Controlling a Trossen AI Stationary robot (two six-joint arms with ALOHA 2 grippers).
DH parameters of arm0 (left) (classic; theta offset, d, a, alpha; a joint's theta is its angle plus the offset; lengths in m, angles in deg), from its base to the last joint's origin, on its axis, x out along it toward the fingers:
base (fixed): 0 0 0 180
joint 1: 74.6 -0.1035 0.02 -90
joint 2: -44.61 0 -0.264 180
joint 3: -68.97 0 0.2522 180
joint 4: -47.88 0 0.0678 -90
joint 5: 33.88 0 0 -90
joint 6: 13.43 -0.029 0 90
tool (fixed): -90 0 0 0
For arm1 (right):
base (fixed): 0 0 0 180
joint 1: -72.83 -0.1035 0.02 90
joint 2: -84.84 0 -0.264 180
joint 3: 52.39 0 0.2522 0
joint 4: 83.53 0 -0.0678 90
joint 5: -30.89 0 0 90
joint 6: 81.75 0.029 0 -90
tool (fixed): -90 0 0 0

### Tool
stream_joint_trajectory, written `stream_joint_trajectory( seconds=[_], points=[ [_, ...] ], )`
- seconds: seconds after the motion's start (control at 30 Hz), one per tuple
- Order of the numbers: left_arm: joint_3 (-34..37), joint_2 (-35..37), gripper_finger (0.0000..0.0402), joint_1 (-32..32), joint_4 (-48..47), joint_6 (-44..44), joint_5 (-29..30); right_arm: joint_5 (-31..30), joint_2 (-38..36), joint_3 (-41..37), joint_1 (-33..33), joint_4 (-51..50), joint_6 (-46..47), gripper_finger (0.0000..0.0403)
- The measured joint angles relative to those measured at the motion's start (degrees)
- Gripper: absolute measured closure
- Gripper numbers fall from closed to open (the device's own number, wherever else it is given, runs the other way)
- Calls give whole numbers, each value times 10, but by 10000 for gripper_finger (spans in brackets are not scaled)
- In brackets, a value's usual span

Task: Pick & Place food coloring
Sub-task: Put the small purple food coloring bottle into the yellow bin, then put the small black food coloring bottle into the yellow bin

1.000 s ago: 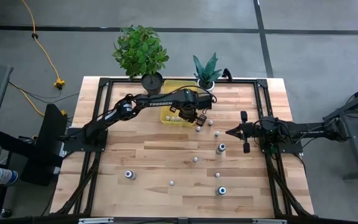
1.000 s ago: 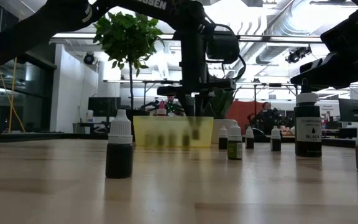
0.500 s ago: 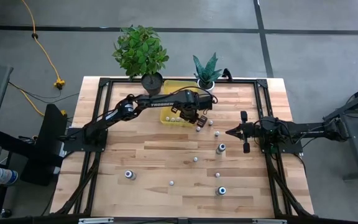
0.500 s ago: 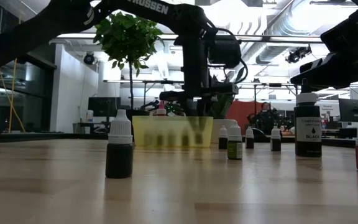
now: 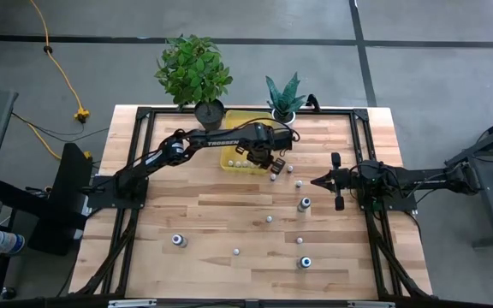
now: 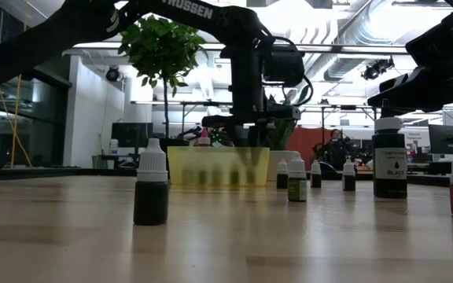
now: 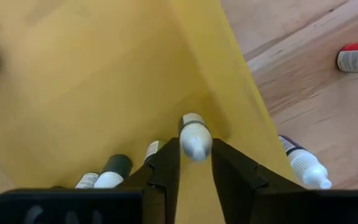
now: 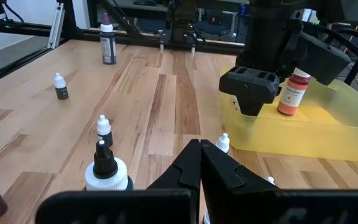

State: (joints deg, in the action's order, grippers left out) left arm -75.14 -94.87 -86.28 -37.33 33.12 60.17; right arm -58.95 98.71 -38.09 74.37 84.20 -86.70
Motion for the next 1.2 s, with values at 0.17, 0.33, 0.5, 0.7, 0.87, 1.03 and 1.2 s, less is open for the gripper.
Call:
stream_joint_trajectory(
  seconds=[0.17,0.33,0.5,0.7,0.87,1.03,1.2],
  points=[
    [0,0,274,0,0,0,-1,0,0,0,0,0,0,402],
    [0,0,251,0,3,-2,7,0,0,0,0,0,0,402],
    [-4,1,250,-3,1,-17,15,0,0,0,0,0,0,402],
    [-47,4,250,-11,-18,-41,34,0,0,0,0,0,0,402],
    [-46,45,250,-11,-31,-62,44,0,0,0,0,0,0,402],
    [-46,90,250,-3,-64,-103,47,0,0,0,0,0,0,402],
    [-46,137,250,30,-104,-176,42,0,0,0,0,0,0,402]
  ],
)
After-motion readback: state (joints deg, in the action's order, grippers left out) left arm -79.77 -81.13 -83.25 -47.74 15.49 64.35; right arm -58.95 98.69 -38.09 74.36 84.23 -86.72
